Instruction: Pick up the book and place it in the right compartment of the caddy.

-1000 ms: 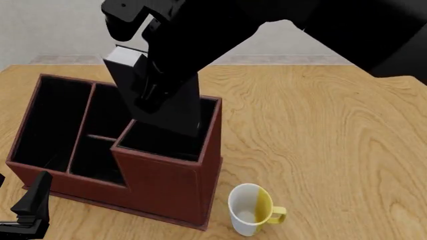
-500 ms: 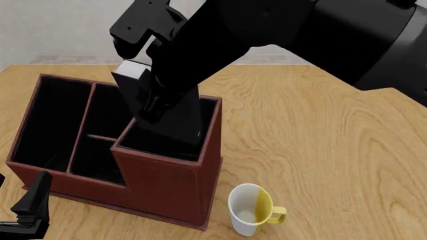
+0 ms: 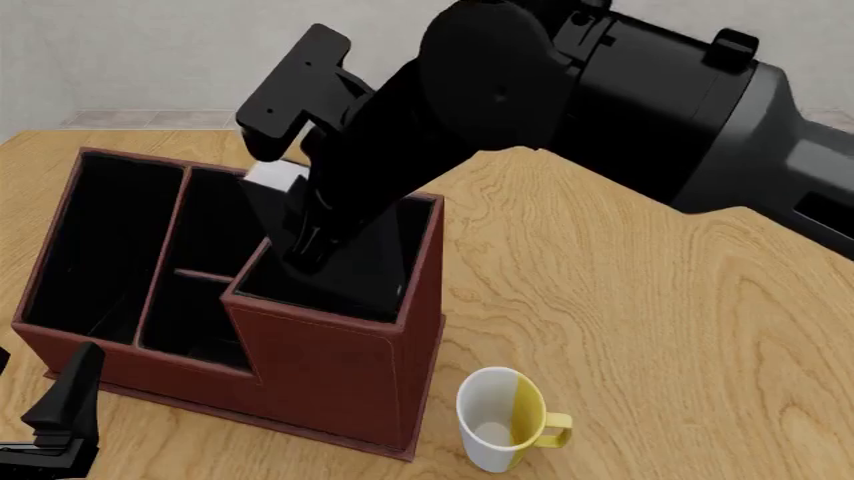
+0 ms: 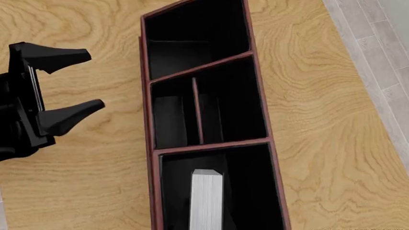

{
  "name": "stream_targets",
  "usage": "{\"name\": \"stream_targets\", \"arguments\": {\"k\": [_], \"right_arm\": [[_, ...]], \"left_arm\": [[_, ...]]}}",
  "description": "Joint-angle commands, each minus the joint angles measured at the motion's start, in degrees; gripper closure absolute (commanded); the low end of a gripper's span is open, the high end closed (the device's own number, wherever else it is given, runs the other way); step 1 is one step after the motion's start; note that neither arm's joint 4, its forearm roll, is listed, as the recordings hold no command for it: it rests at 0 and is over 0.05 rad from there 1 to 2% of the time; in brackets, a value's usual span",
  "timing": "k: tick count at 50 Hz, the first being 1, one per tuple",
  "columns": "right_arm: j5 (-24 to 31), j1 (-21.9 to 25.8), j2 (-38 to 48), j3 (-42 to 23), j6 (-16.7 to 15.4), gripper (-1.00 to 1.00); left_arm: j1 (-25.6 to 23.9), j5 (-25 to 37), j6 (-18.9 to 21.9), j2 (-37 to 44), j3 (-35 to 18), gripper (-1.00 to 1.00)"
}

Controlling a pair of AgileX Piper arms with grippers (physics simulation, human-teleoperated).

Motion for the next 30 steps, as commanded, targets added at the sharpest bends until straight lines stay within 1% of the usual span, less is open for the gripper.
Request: {"name": "stream_targets", "arguments": {"k": [1,5,19,20,30], "right_arm": [[-1.93,-0.42,-0.08,1.85,1.84,1.0],[-2.16,-0.76,-0.06,2.46,1.25,1.0],[-2.37,-1.52,0.14,2.54,1.22,1.0],[-2.41,-1.49,0.18,2.54,1.24,-1.0],[-2.55,-1.65,0.41,2.66,1.09,-1.0]], "left_arm": [[0.0,0.0,0.0,0.0,0.0,-1.0],[0.0,0.0,0.0,0.0,0.0,-1.0],[0.0,0.0,0.0,0.0,0.0,-1.0],[0.0,0.0,0.0,0.0,0.0,-1.0],[0.0,0.0,0.0,0.0,0.0,-1.0]]}}
